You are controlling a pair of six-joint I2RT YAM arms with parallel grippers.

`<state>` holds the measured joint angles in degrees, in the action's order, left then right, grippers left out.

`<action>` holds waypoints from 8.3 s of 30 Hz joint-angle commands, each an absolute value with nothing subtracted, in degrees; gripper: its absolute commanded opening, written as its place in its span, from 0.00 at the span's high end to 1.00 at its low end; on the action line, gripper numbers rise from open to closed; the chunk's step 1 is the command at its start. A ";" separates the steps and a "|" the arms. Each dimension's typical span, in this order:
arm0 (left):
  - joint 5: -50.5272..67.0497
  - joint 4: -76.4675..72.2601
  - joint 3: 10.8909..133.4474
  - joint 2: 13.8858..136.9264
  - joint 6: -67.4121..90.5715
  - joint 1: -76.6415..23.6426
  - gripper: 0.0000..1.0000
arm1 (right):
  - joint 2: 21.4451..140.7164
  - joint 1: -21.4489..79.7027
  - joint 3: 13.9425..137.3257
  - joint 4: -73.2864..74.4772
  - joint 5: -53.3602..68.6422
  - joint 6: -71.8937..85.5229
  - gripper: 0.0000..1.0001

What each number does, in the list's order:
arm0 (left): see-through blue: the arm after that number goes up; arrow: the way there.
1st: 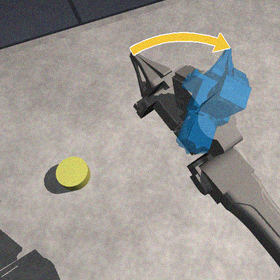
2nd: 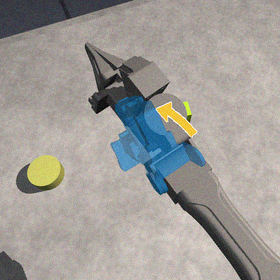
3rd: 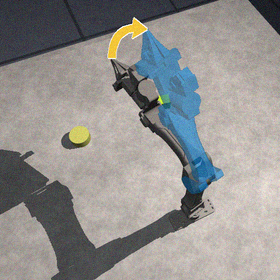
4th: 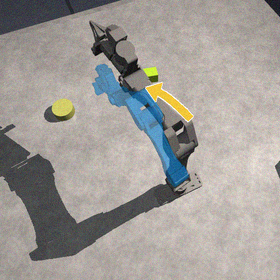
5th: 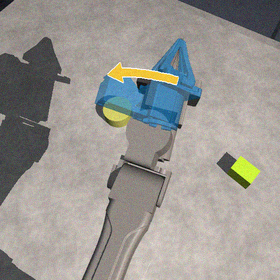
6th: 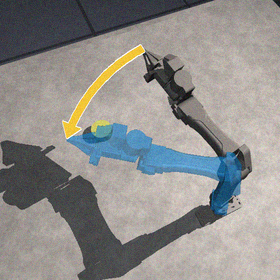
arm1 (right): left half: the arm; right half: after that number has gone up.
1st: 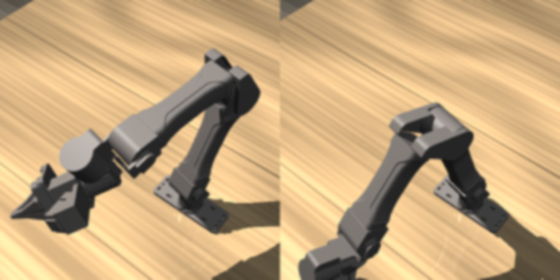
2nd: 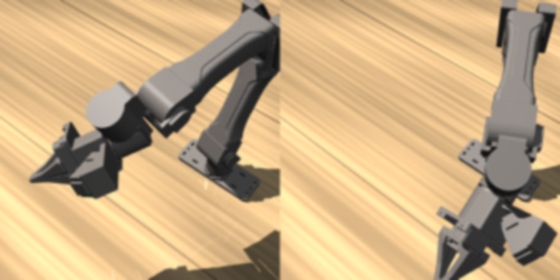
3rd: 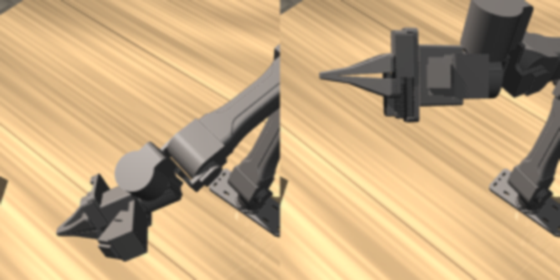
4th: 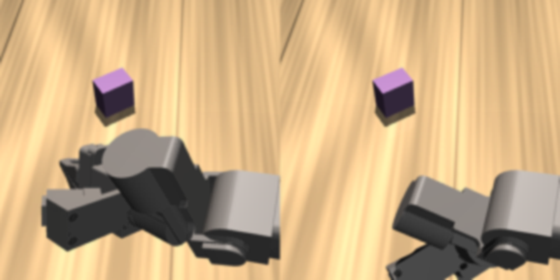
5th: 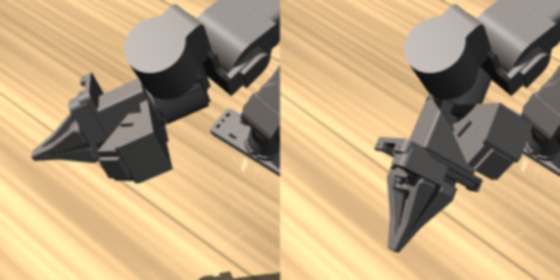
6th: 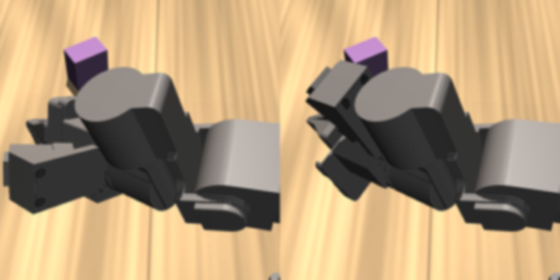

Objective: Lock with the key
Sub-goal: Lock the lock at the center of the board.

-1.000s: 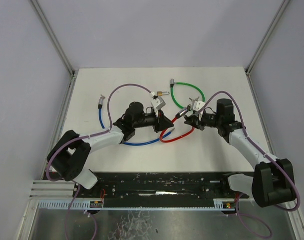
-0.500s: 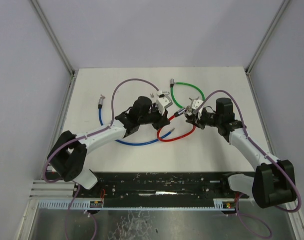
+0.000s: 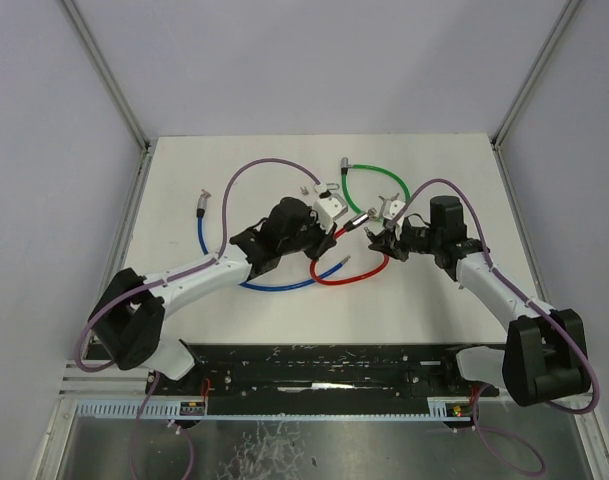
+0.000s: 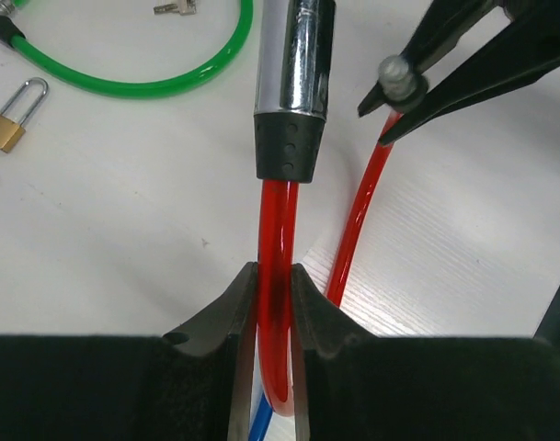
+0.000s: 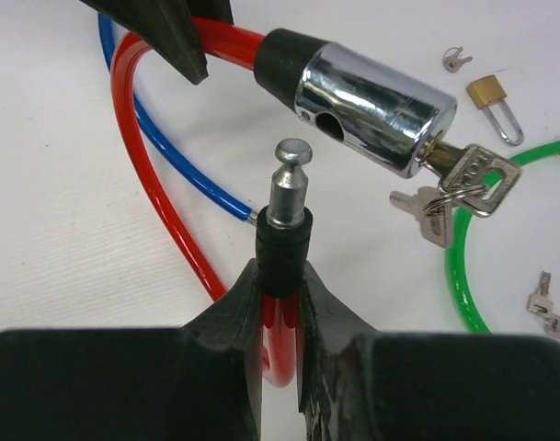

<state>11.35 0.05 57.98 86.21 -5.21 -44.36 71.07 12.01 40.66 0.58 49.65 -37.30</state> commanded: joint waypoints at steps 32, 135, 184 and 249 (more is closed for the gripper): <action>-16.24 -11.96 48.68 83.60 -27.31 -60.17 1.00 | 71.90 7.82 35.32 -7.66 66.34 -27.08 1.00; -21.10 -9.17 50.04 90.01 -33.65 -65.92 1.00 | 72.22 5.71 36.46 6.43 65.71 -37.36 1.00; 4.33 4.09 60.77 91.15 -26.14 -55.76 1.00 | 67.45 6.33 39.82 -13.55 68.42 -20.07 1.00; -2.52 15.35 70.71 88.19 -25.90 -54.19 1.00 | 73.30 11.51 54.01 11.96 69.49 -28.37 1.00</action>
<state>2.92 19.94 72.55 90.89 -20.47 -51.48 73.89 10.70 55.42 26.09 60.93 -32.91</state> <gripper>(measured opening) 0.143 0.184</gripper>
